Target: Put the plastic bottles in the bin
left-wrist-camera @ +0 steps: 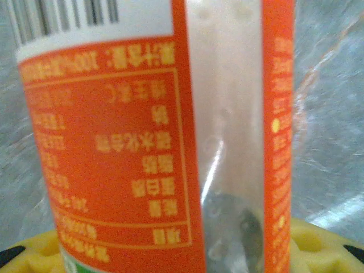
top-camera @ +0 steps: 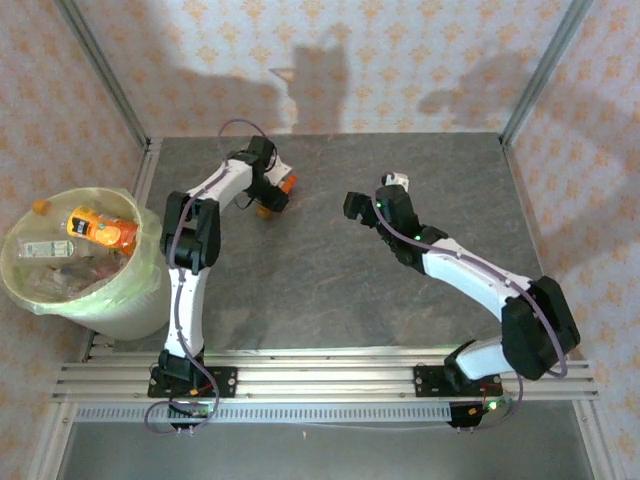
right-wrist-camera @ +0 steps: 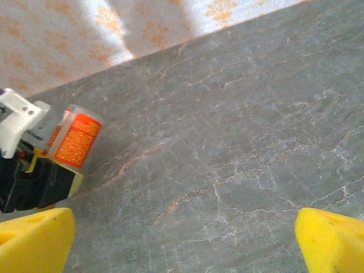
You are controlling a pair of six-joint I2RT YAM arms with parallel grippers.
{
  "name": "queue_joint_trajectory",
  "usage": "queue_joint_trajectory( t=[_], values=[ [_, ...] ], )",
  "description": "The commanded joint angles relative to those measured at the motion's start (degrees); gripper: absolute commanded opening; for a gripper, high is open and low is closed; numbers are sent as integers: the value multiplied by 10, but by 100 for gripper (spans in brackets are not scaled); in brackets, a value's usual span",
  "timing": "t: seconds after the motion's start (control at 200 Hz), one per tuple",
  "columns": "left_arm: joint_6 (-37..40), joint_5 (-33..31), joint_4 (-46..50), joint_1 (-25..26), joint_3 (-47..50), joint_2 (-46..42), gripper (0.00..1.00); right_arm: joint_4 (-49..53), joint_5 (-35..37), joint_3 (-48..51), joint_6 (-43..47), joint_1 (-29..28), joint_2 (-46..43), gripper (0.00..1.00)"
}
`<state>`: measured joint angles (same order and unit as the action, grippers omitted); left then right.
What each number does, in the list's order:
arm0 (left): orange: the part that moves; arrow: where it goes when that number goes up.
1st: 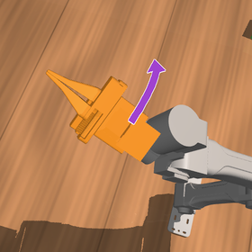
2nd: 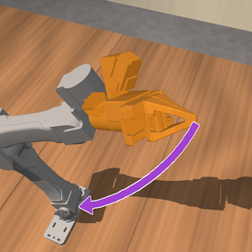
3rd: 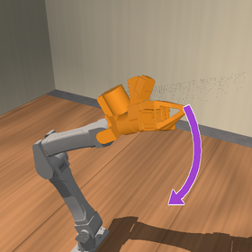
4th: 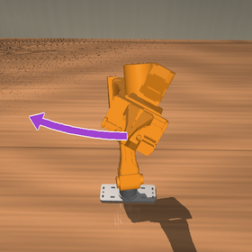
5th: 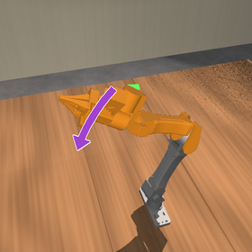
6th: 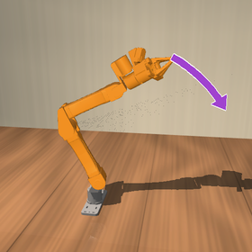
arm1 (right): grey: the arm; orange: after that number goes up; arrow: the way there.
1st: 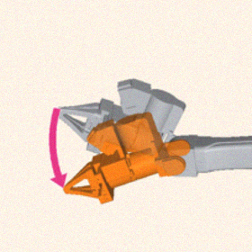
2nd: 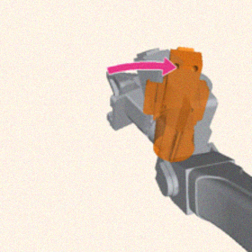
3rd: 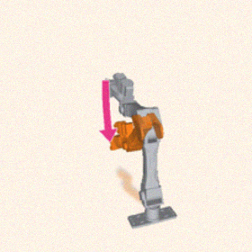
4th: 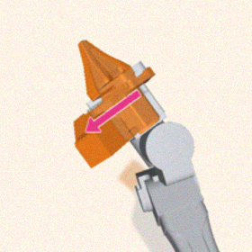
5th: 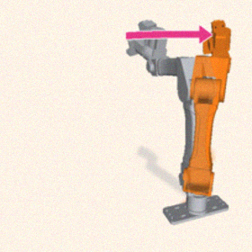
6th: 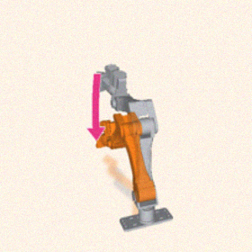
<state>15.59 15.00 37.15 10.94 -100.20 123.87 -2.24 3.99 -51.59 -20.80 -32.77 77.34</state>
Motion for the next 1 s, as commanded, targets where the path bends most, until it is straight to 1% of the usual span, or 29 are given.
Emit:
queue_joint_trajectory(
  t=[0.0,0.08,0.21,0.27,0.37,0.425,0.55,0.605,0.661,0.701,0.796,0.871,0.931,0.996],
  values=[
    [-96,-50,-100,20,43,-134,46,-7,1,14,3,3,-36,99],
    [-129,-120,-87,50,67,-220,44,-7,1,17,13,2,-52,99],
    [-202,-232,10,82,56,-315,44,-7,2,20,30,2,-73,99],
    [-241,-290,53,86,52,-354,43,-7,1,21,35,3,-80,99],
    [-289,-363,106,86,54,-424,42,-7,-7,25,35,3,-89,99],
    [-304,-405,132,86,54,-462,43,-7,-11,27,33,2,-92,99],
    [-323,-557,188,85,56,-535,42,-6,-16,31,27,3,-92,99],
    [-332,-603,214,74,58,-557,43,-6,-17,33,25,2,-92,99],
    [-342,-618,236,52,60,-573,42,-6,-21,32,23,3,-92,99],
    [-349,-619,250,31,63,-583,42,-6,-23,31,22,3,-92,99],
    [-360,-614,271,-37,84,-608,42,-6,-29,25,21,2,-92,99],
    [-357,-613,264,-93,112,-637,42,0,-35,18,21,2,-92,99],
    [-352,-595,257,-134,132,-659,42,6,-38,12,23,2,-92,99],
    [-354,-581,265,-167,145,-671,42,9,-39,8,24,2,-92,99]
  ],
)
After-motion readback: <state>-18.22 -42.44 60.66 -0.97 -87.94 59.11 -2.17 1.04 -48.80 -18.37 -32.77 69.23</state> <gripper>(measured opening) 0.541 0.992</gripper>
